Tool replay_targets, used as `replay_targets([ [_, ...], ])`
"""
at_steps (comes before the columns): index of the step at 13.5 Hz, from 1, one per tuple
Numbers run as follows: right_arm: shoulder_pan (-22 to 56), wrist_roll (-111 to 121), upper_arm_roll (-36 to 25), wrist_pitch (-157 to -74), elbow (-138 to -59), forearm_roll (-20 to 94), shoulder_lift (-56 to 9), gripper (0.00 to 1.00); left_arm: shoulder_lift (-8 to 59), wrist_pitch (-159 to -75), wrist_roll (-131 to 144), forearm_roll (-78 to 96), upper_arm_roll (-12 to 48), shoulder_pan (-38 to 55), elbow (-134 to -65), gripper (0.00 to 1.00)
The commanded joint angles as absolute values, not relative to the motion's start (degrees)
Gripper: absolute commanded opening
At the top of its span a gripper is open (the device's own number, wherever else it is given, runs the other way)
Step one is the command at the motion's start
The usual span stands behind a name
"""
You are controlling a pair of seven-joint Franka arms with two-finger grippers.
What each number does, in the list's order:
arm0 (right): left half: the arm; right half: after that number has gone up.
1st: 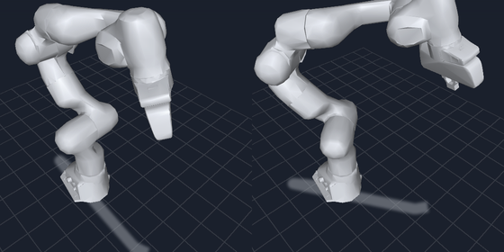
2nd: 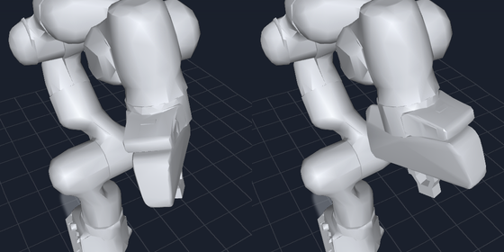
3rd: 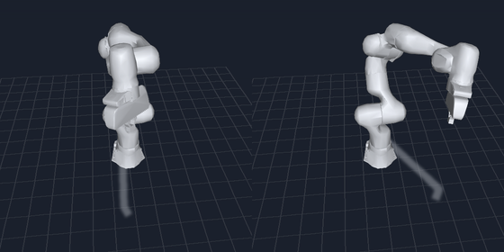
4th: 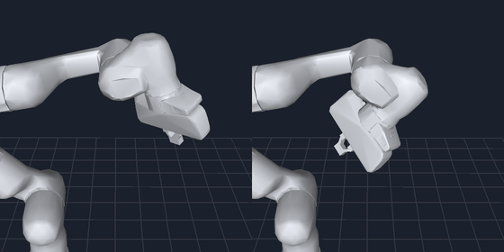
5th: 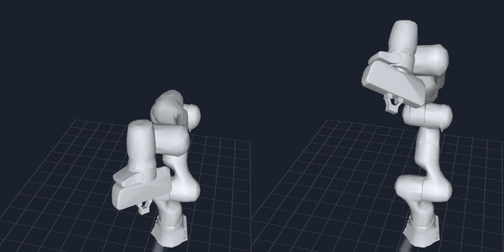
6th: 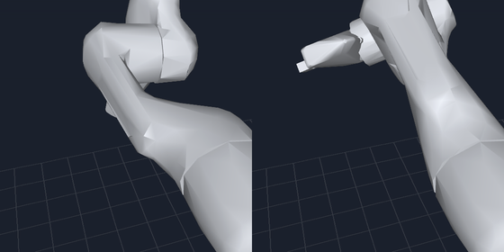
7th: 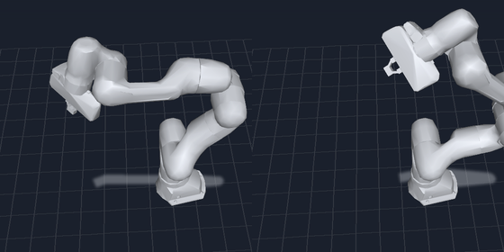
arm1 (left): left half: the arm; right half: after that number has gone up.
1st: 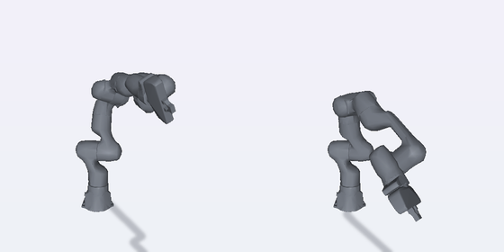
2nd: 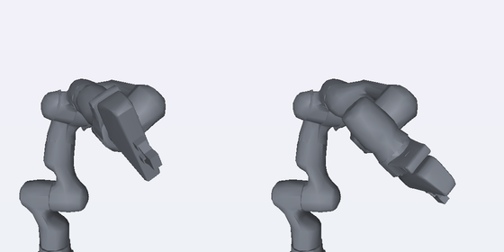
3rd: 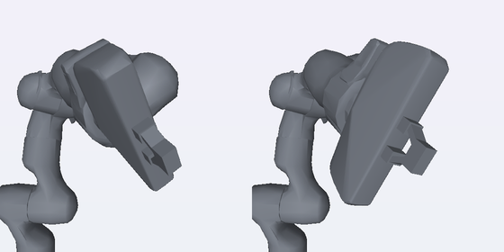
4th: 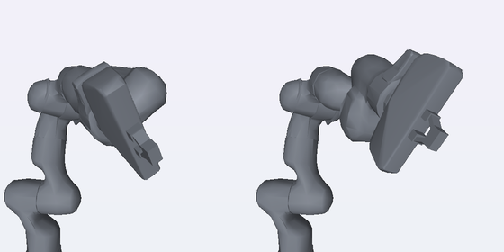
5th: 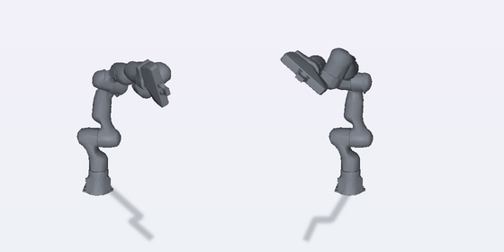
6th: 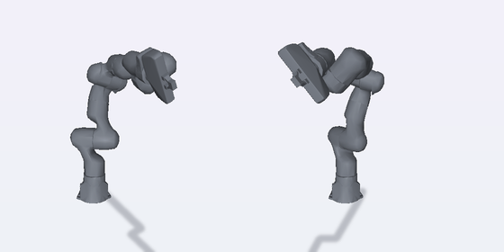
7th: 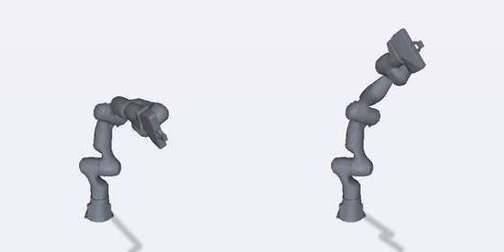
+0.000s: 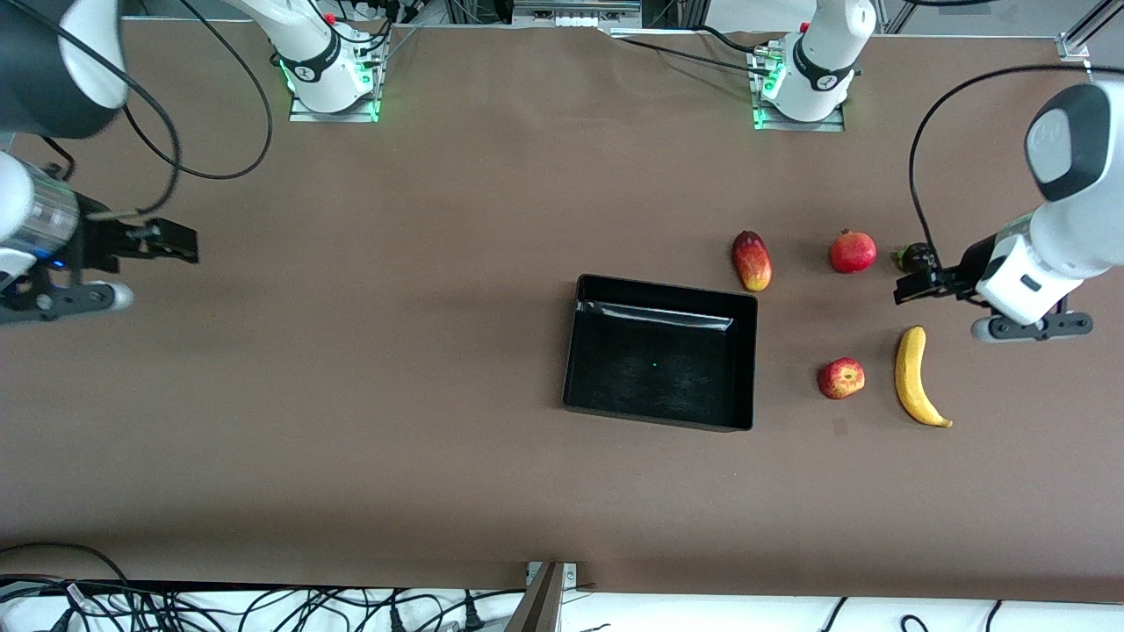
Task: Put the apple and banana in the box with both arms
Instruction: 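Release the box and retract the right gripper while the left gripper reaches the apple, then grasp the small red apple beside the banana with the left gripper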
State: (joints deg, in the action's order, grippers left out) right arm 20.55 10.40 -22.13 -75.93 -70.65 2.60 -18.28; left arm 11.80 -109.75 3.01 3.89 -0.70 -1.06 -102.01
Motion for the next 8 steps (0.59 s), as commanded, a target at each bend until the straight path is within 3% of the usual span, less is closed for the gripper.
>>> replay_targets([
  [1,14.27,12.92,-18.14,-75.14,-74.86,3.34,-14.52,1.0,16.5,-114.59,2.55,2.02,-0.62,-0.88,-100.55,1.0],
  [6,-0.85,12.83,-2.14,-90.06,-96.73,0.35,0.32,1.0,26.17,-126.19,3.34,0.44,-0.53,0.43,-100.37,1.0],
  [8,-1.23,12.66,-1.5,-90.62,-99.22,-0.17,2.45,1.0,30.65,-131.1,4.65,0.53,-0.62,1.4,-99.76,1.0],
])
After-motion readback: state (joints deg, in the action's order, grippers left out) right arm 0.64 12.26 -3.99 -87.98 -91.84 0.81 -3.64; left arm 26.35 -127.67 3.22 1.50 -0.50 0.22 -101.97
